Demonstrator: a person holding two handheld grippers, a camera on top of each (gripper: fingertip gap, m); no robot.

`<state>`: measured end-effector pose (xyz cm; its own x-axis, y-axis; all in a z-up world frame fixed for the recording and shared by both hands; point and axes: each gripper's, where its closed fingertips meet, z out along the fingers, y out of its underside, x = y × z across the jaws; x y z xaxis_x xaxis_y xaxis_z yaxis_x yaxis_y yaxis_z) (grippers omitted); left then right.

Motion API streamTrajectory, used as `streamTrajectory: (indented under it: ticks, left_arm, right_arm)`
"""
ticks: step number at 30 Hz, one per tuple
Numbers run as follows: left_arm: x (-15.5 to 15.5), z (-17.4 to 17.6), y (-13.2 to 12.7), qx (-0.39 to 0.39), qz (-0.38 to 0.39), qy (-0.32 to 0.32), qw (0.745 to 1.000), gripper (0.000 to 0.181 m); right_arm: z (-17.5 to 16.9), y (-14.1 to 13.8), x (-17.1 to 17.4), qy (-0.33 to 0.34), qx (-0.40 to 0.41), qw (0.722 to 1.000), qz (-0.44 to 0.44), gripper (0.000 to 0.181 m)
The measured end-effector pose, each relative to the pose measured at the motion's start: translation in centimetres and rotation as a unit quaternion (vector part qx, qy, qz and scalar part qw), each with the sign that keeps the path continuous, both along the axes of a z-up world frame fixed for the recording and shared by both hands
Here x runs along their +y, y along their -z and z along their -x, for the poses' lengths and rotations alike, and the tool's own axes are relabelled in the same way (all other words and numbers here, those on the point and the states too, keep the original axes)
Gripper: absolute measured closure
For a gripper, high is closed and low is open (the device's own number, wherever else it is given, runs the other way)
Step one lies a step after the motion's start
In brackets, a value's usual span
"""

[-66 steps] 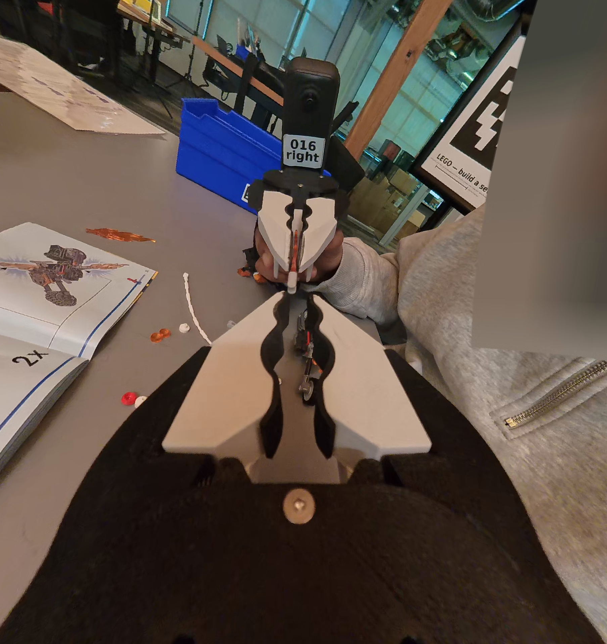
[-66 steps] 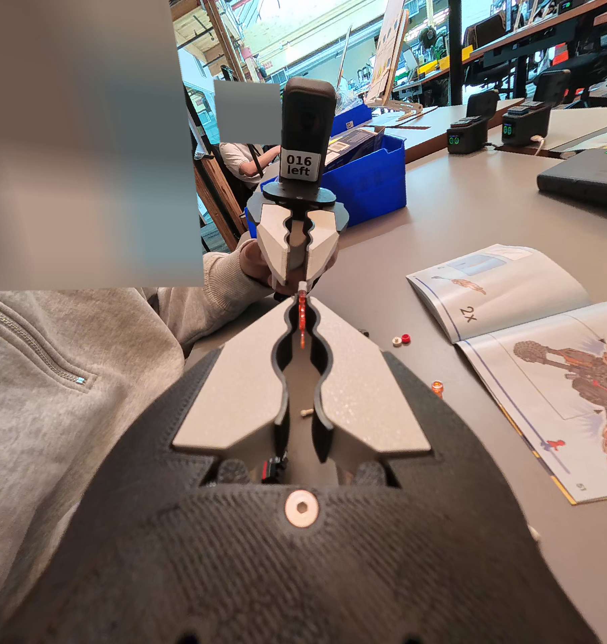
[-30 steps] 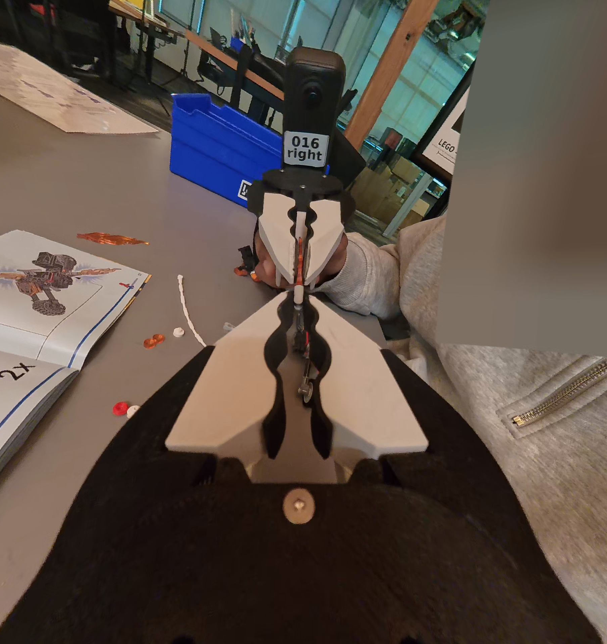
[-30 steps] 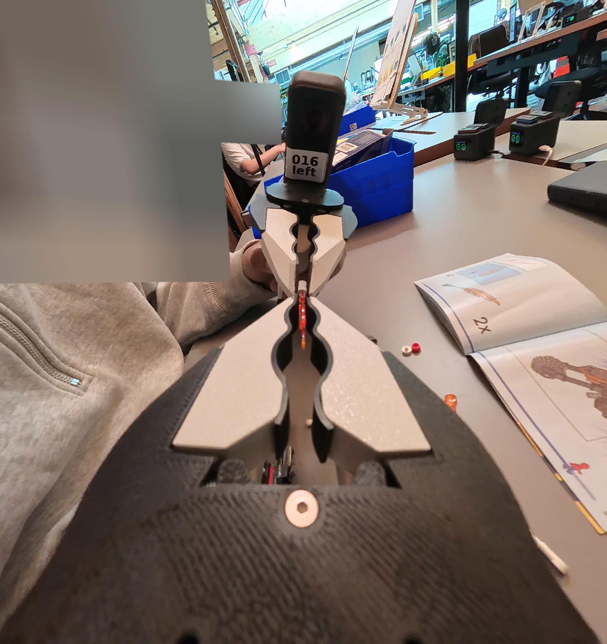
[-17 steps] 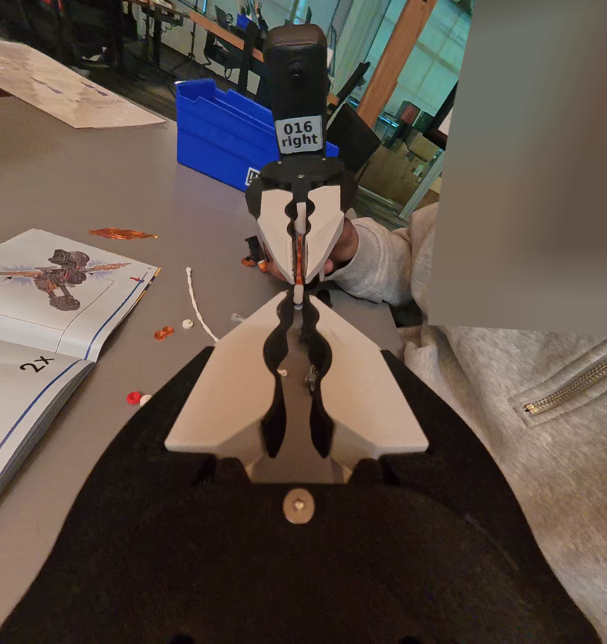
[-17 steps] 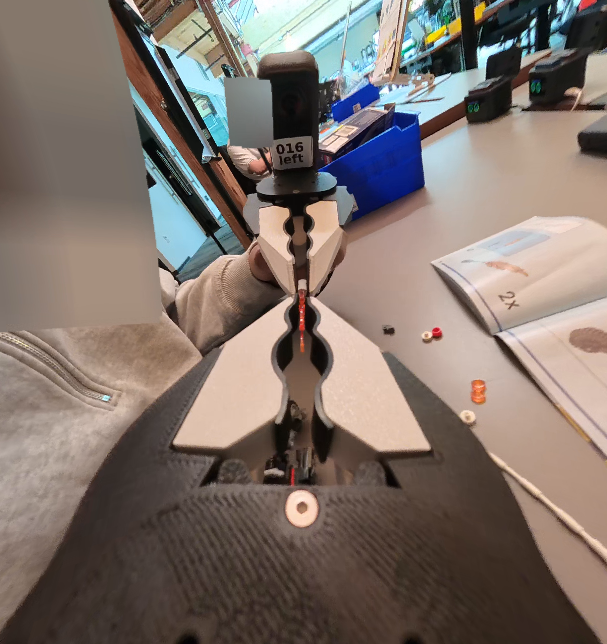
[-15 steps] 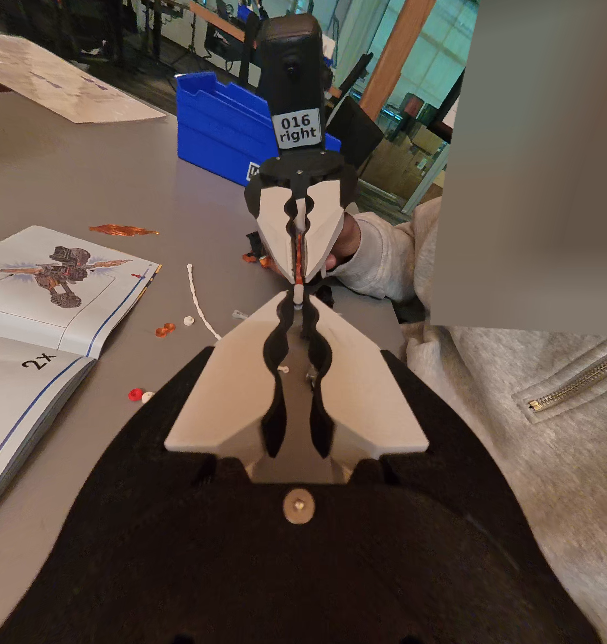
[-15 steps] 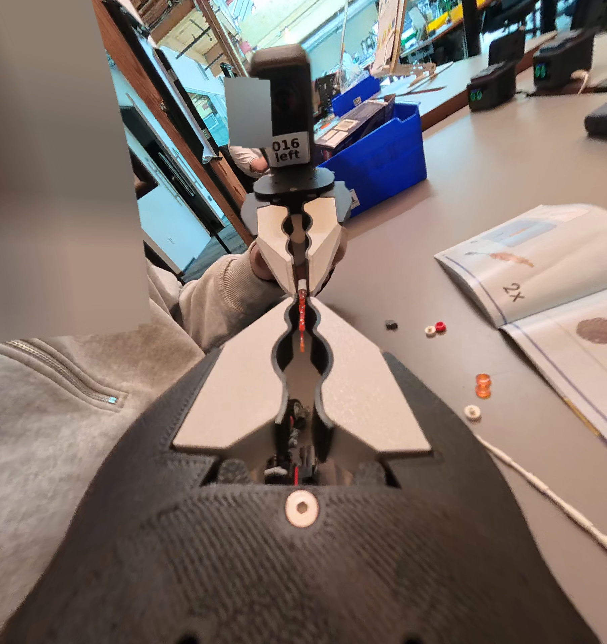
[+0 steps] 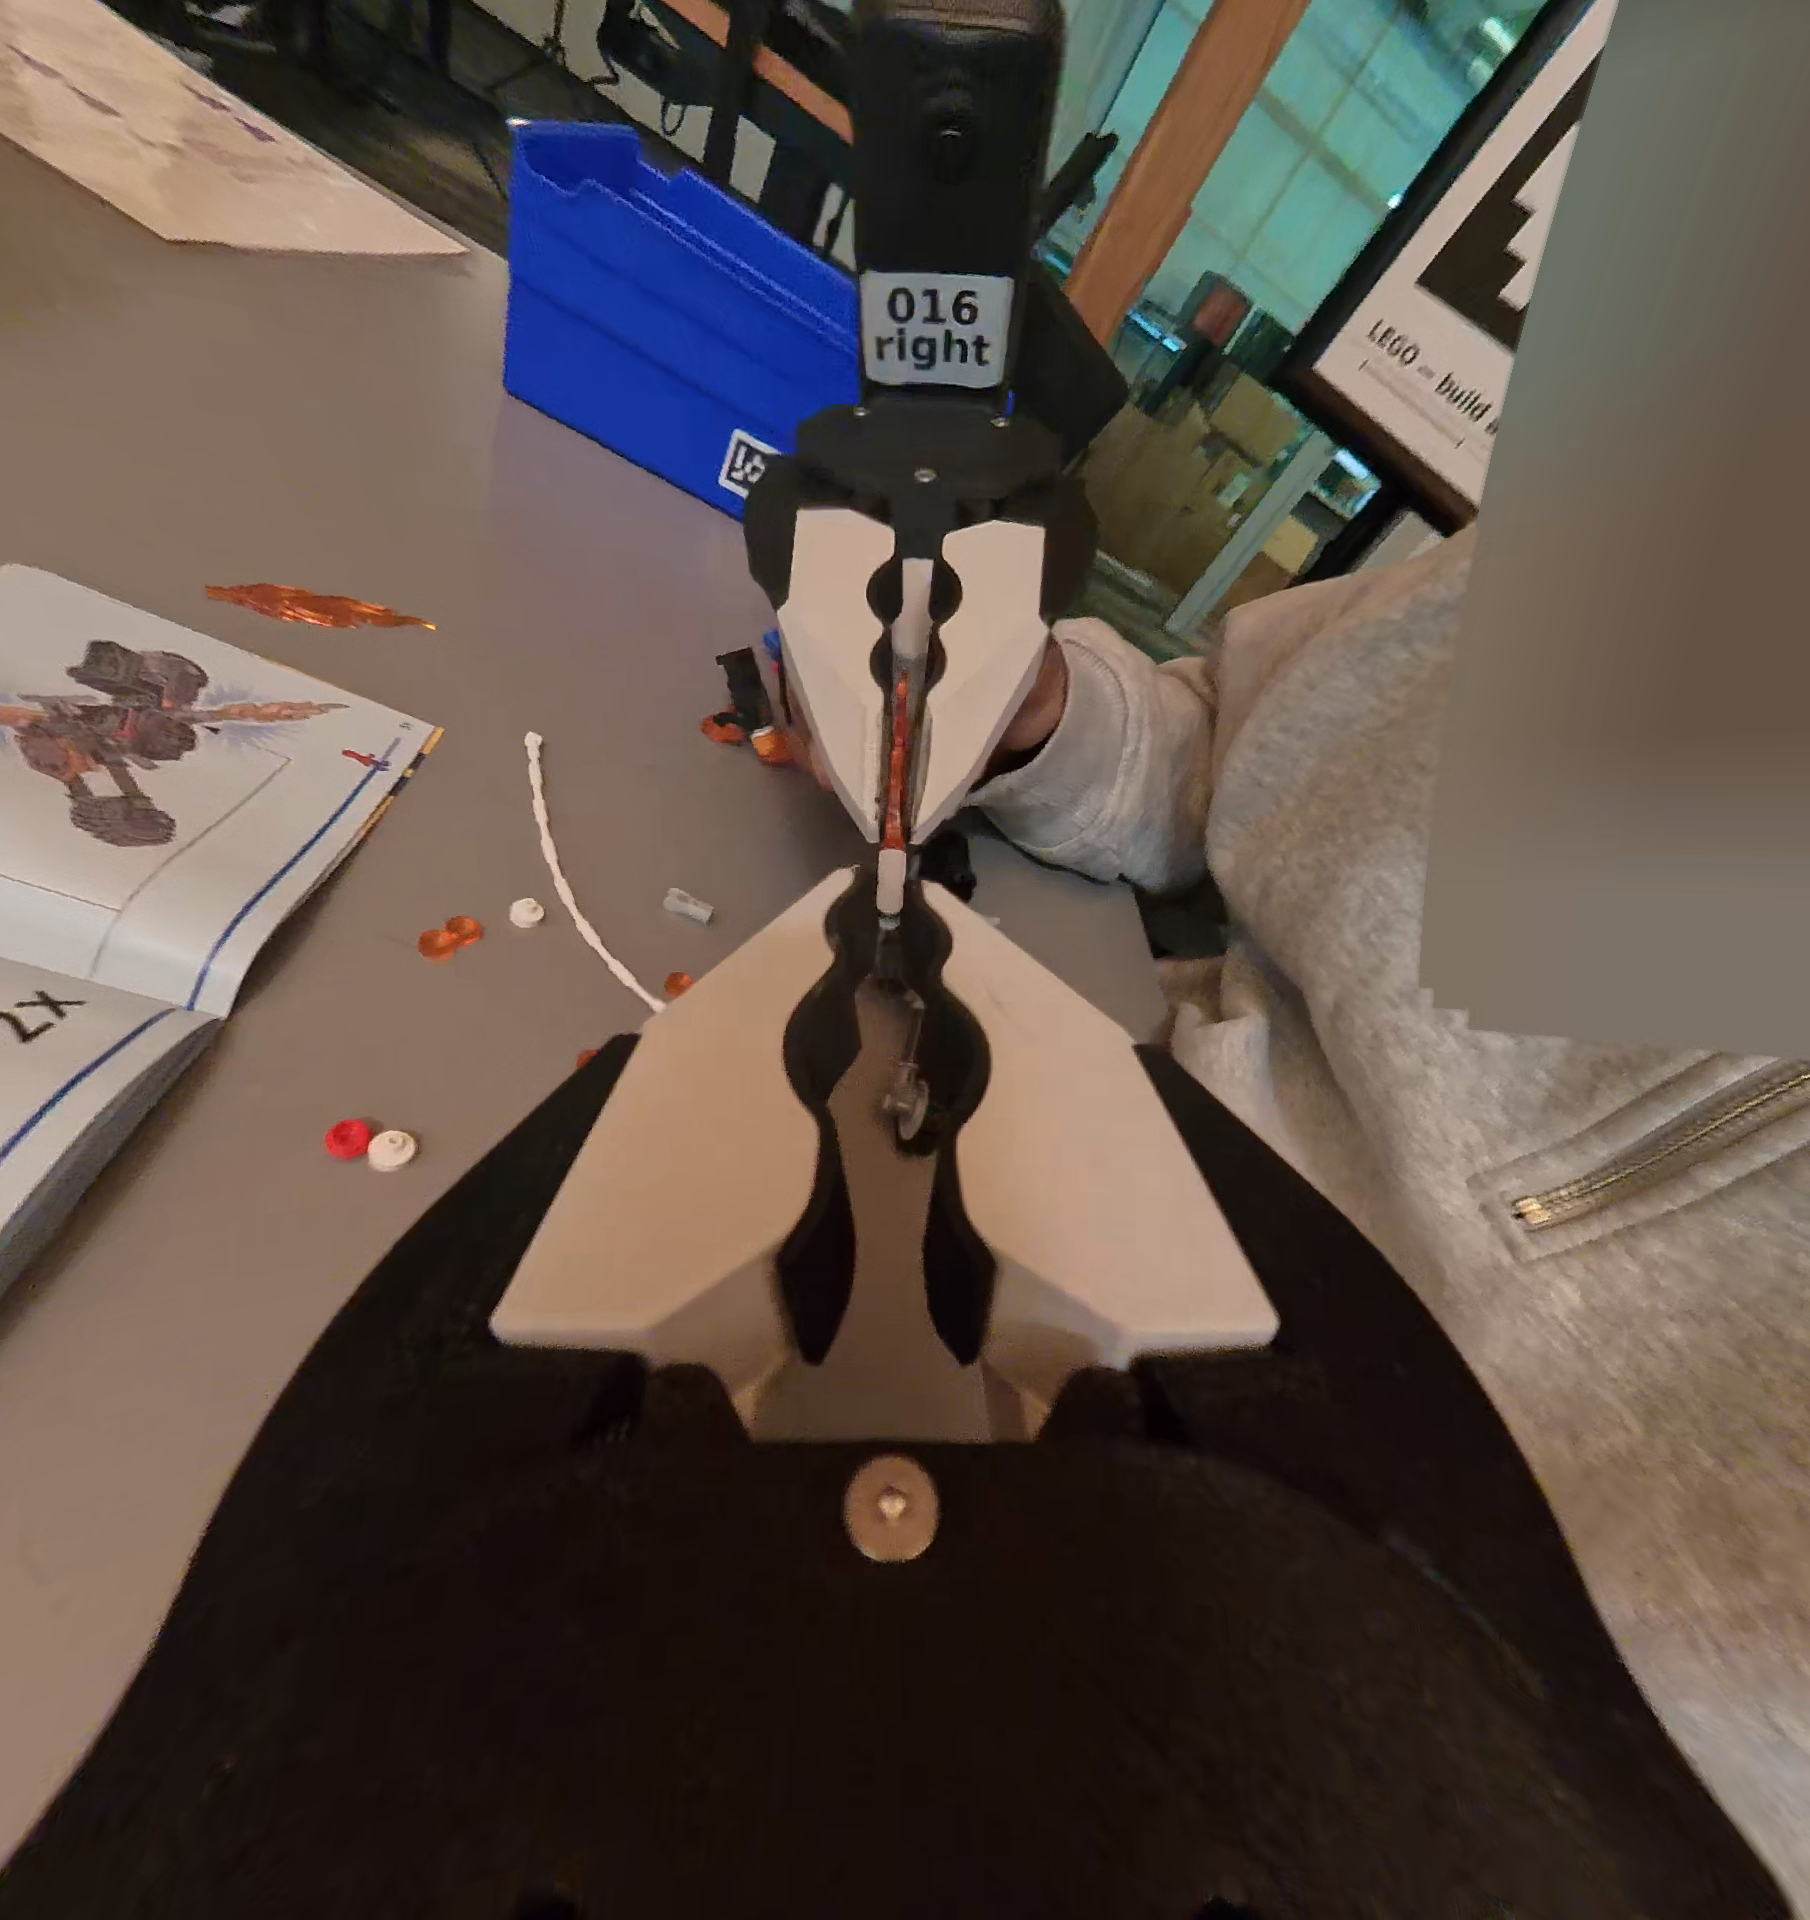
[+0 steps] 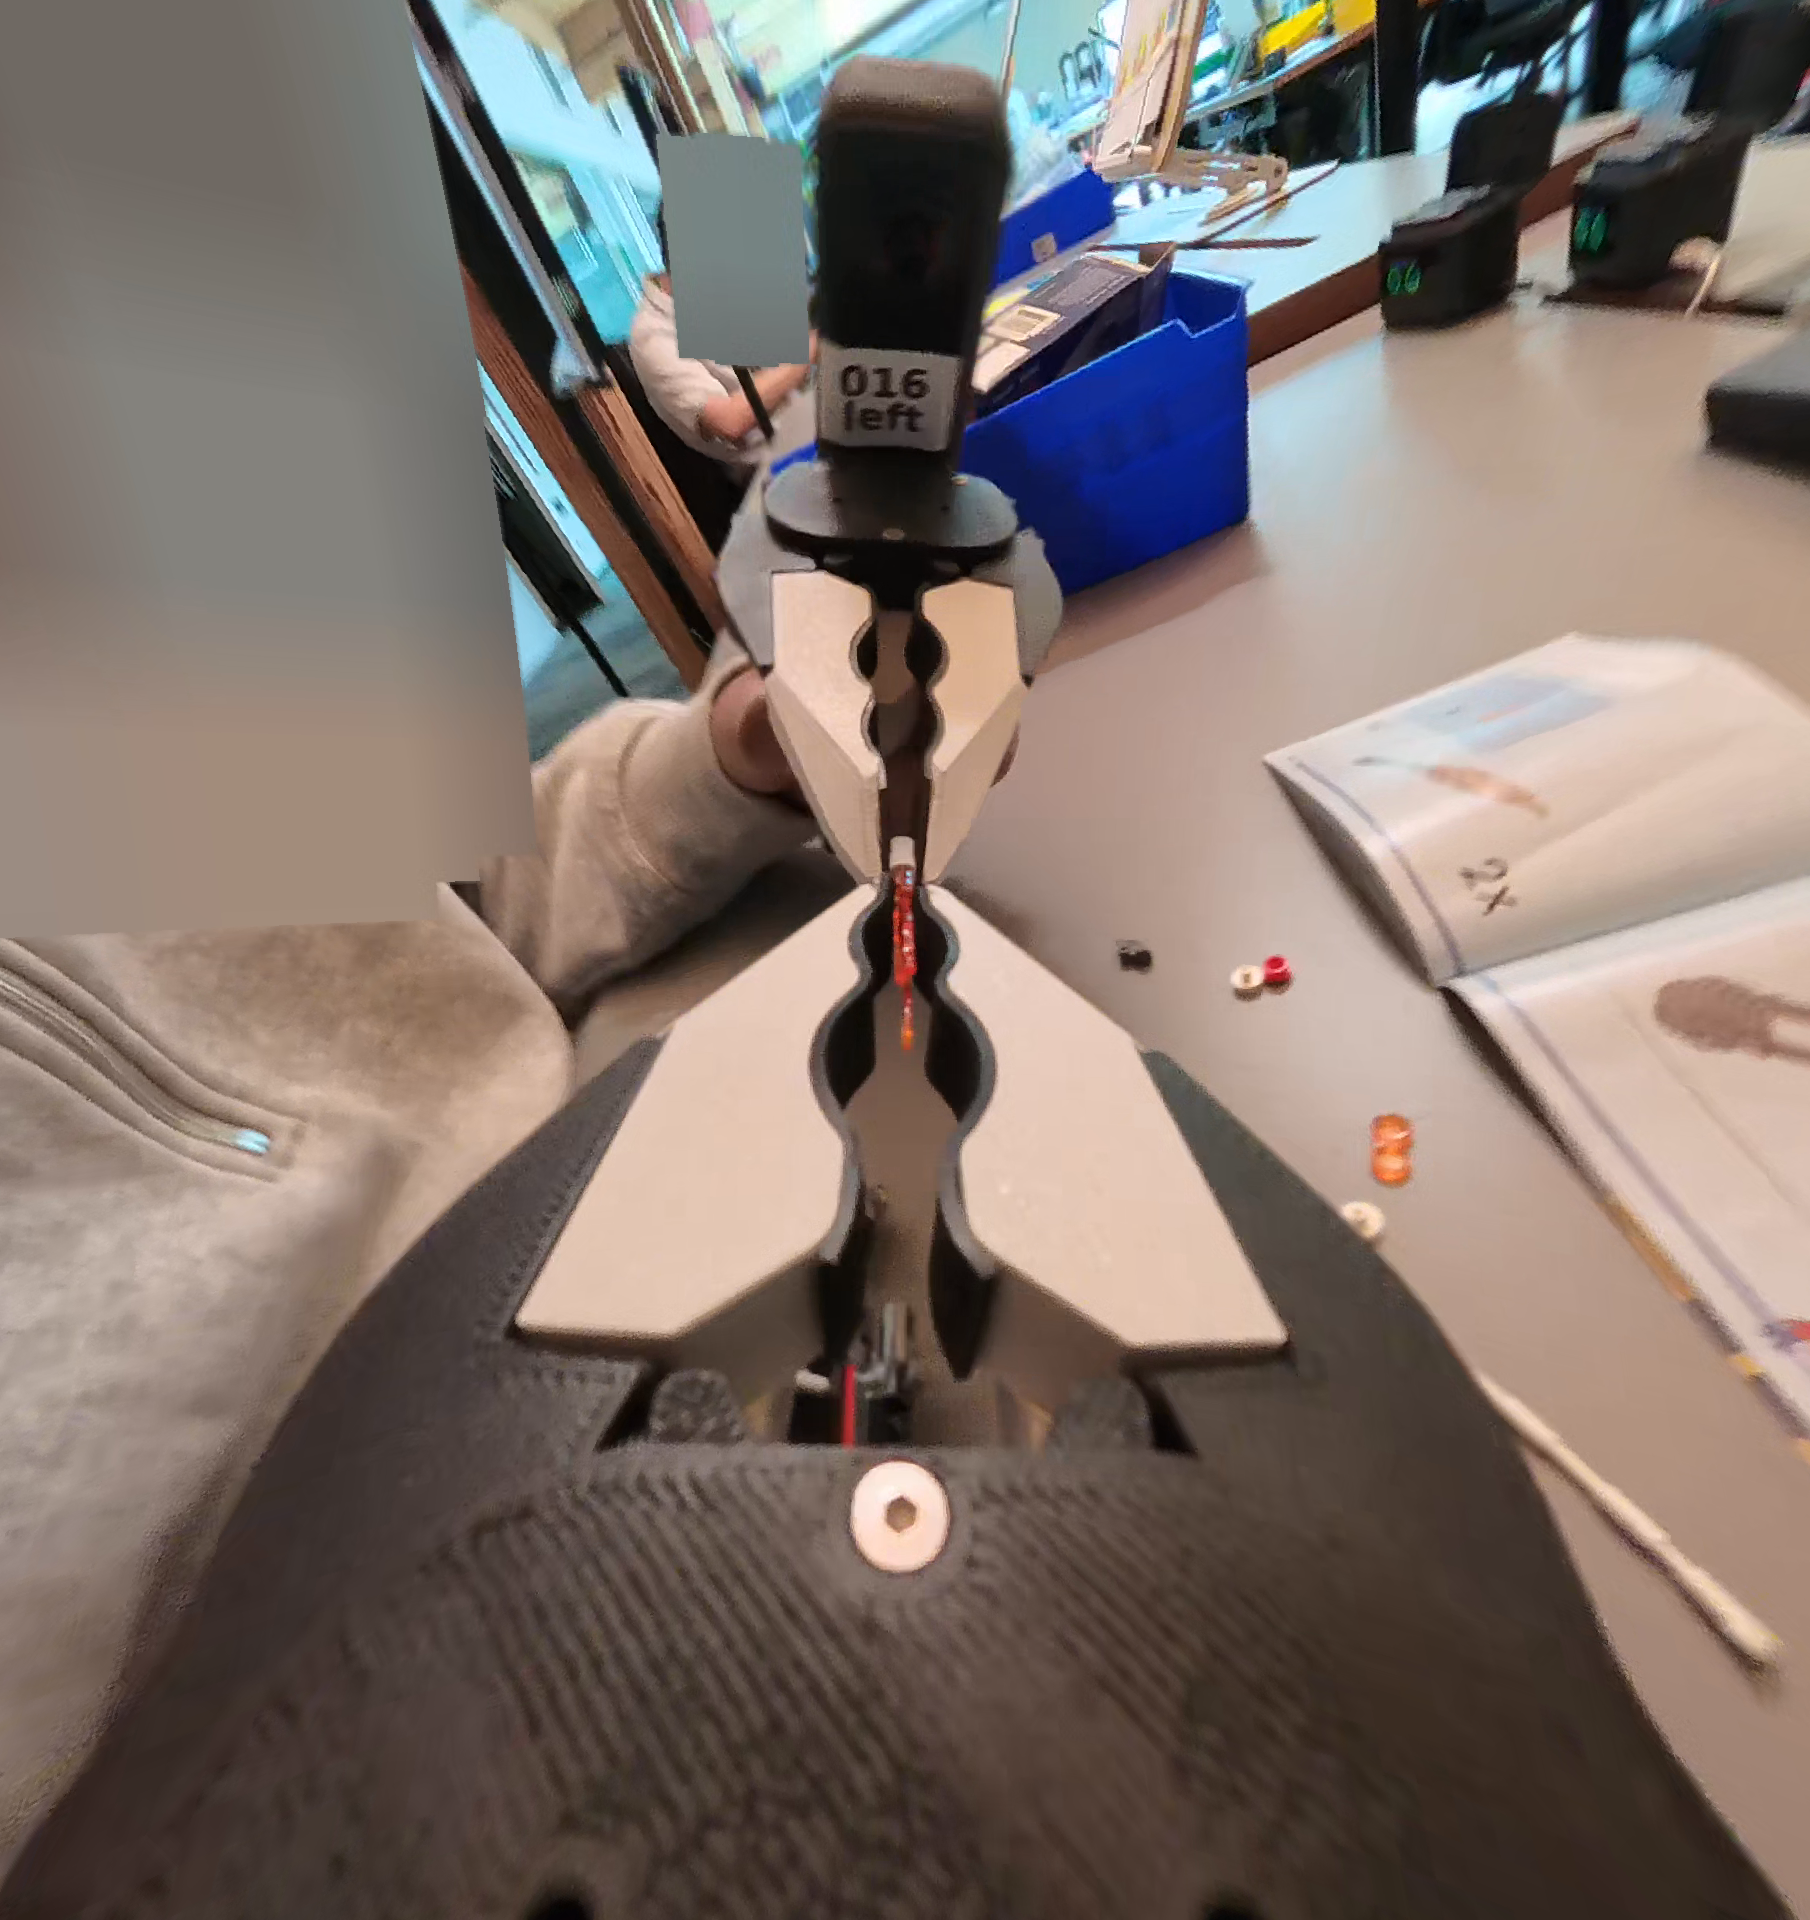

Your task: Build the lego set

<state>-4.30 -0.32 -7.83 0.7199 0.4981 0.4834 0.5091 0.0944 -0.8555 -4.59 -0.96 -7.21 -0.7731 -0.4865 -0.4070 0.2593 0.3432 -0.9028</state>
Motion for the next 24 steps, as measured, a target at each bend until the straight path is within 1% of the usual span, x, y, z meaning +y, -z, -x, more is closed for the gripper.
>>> streamTrajectory:
  ticks: [2, 5, 9, 11, 13, 16, 18, 21, 24]
  left_arm:
    - [0.1, -0.2, 0.1, -0.015, -0.012, 0.01, 1.0, 0.179]
    - [0.1, -0.3, 0.8, -0.033, -0.004, 0.014, 0.999, 0.179]
    - [0.2, -0.3, 1.5, -0.044, 0.007, 0.015, 0.999, 0.179]
    - [0.4, -0.2, 2.1, -0.046, 0.027, 0.013, 0.999, 0.179]
    - [0.5, -0.2, 2.3, -0.045, 0.028, 0.015, 0.998, 0.179]
    - [0.4, -0.2, 1.9, -0.041, 0.02, 0.015, 0.999, 0.179]
    - [0.4, -0.2, 1.9, -0.038, 0.026, 0.015, 0.999, 0.179]
    - [0.6, -0.3, 1.8, -0.032, 0.027, 0.018, 0.999, 0.179]
    - [0.4, -0.3, 1.8, -0.021, 0.042, 0.012, 0.999, 0.179]
  right_arm:
    - [-0.2, 0.2, 0.1, 0.002, 0.044, 0.999, 0.007, 0.181]
    - [-0.3, 0.9, 0.1, 0.004, 0.11, 0.994, 0.004, 0.181]
    - [-0.5, 1.9, 0.2, 0.001, 0.166, 0.986, -0.001, 0.181]
    - [-0.4, 2.8, 0.3, -0.002, 0.184, 0.983, -0.019, 0.181]
    - [-0.5, 3.0, 0.4, -0.005, 0.163, 0.986, -0.033, 0.181]
    - [-0.6, 2.7, 0.3, -0.01, 0.104, 0.994, -0.038, 0.181]
    - [-0.7, 2.7, 0.3, -0.018, 0.077, 0.996, -0.045, 0.181]
    - [-0.8, 2.4, 0.4, -0.033, 0.014, 0.998, -0.055, 0.181]
    - [-0.7, 2.3, 0.2, -0.036, -0.026, 0.997, -0.063, 0.181]
